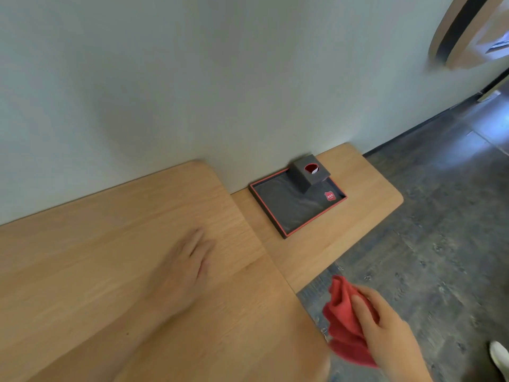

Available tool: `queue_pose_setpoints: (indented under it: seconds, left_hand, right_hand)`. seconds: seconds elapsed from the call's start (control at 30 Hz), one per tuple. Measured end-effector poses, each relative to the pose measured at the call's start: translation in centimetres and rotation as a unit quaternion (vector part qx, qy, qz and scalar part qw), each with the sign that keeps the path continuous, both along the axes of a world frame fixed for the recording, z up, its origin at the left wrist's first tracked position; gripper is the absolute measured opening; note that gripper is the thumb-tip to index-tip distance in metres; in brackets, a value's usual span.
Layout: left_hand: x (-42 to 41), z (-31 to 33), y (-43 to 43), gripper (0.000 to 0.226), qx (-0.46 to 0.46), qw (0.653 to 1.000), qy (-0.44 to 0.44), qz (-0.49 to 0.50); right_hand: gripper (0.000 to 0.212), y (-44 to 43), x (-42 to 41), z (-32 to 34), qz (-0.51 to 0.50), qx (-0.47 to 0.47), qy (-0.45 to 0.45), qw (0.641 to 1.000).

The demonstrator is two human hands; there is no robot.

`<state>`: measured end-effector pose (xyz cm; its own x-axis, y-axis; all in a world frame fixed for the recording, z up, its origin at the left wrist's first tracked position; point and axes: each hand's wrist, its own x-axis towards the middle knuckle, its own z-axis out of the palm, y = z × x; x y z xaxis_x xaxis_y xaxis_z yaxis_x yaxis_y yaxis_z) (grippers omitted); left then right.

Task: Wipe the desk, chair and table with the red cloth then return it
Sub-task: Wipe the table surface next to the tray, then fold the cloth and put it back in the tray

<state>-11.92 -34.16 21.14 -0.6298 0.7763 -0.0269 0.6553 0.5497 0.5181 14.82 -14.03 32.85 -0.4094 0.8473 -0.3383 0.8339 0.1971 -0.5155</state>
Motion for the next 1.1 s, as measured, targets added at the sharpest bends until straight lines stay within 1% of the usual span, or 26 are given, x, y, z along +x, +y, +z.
queue_pose_setpoints:
  seconds: [0.07,0.1,0.13,0.17,0.23,0.27,0.3,0.33,0.4,0.43,0.47,0.5,0.57,0.63,0.67,0.77,0.83,0.93,1.0,1.1]
  left_hand:
    - [1.2,2.4,1.2,0.041,0.057,0.992,-0.109,-0.036]
    - [1.7,3.8,2.1,0.041,0.096,0.983,-0.143,-0.057]
    - [2.2,5.7,2.9,0.044,0.131,0.974,-0.171,-0.071]
    - [2.6,7.7,3.6,0.048,0.173,0.963,-0.188,-0.085]
    - [3.3,12.0,4.7,0.059,0.239,0.945,-0.174,-0.14]
    - [3.6,14.0,5.1,0.061,0.256,0.94,-0.155,-0.163]
    - [3.7,15.7,5.2,0.06,0.267,0.938,-0.126,-0.18]
    - [3.8,17.2,5.2,0.053,0.275,0.939,-0.09,-0.183]
    - [4.1,19.7,5.2,0.03,0.297,0.941,-0.02,-0.163]
    - [4.4,20.8,5.2,0.02,0.305,0.942,0.001,-0.141]
    - [4.8,21.9,5.3,0.011,0.307,0.945,0.003,-0.109]
    - [5.3,22.9,5.3,0.007,0.31,0.948,-0.013,-0.075]
    - [6.3,24.5,5.8,0.003,0.317,0.946,-0.065,-0.023]
    - [7.6,26.0,6.4,0.008,0.322,0.939,-0.117,0.007]
    - [8.5,26.8,6.8,0.006,0.324,0.935,-0.143,0.015]
    - [11.9,28.7,8.3,0.004,0.326,0.915,-0.238,0.032]
    - [14.2,29.7,9.4,0.012,0.319,0.903,-0.283,0.043]
    - [17.4,30.8,11.1,0.023,0.309,0.877,-0.369,-0.001]
    - [19.9,30.9,12.8,0.028,0.328,0.861,-0.388,-0.011]
    - [23.6,30.8,15.9,0.029,0.37,0.839,-0.396,0.035]
  right_hand:
    - [0.012,0.2,-2.7,1.7,-0.002,-0.096,0.125,0.987]
    - [0.009,0.0,-4.2,2.8,-0.003,-0.147,0.175,0.974]
    - [0.011,-0.3,-5.5,4.0,0.005,-0.182,0.2,0.963]
    - [0.018,-0.5,-6.4,5.1,0.029,-0.212,0.211,0.954]
    - [0.031,-1.2,-8.7,7.4,0.084,-0.222,0.217,0.947]
    - [0.034,-1.4,-9.2,8.5,0.112,-0.224,0.214,0.944]
    - [0.035,-1.5,-9.5,9.5,0.131,-0.236,0.218,0.938]
    - [0.035,-1.5,-9.7,10.3,0.146,-0.247,0.222,0.932]
    - [0.033,-1.5,-9.3,12.4,0.179,-0.273,0.246,0.913]
    - [0.032,-1.4,-8.7,13.3,0.199,-0.289,0.261,0.899]
    - [0.033,-1.2,-8.0,14.0,0.22,-0.299,0.266,0.89]
    - [0.035,-1.0,-7.2,14.7,0.242,-0.296,0.268,0.884]
    - [0.034,-0.2,-5.5,15.5,0.265,-0.267,0.288,0.88]
    - [0.028,0.9,-3.6,16.0,0.258,-0.243,0.334,0.873]
    - [0.025,1.5,-2.7,16.3,0.254,-0.235,0.355,0.869]
    - [0.025,3.8,0.4,17.1,0.255,-0.231,0.395,0.852]
    - [0.026,5.6,2.6,17.7,0.264,-0.241,0.407,0.841]
    - [0.023,8.7,6.2,18.1,0.264,-0.234,0.408,0.842]
    - [0.02,10.8,8.6,18.0,0.244,-0.247,0.409,0.844]
    - [0.015,13.5,11.6,18.1,0.238,-0.285,0.407,0.834]
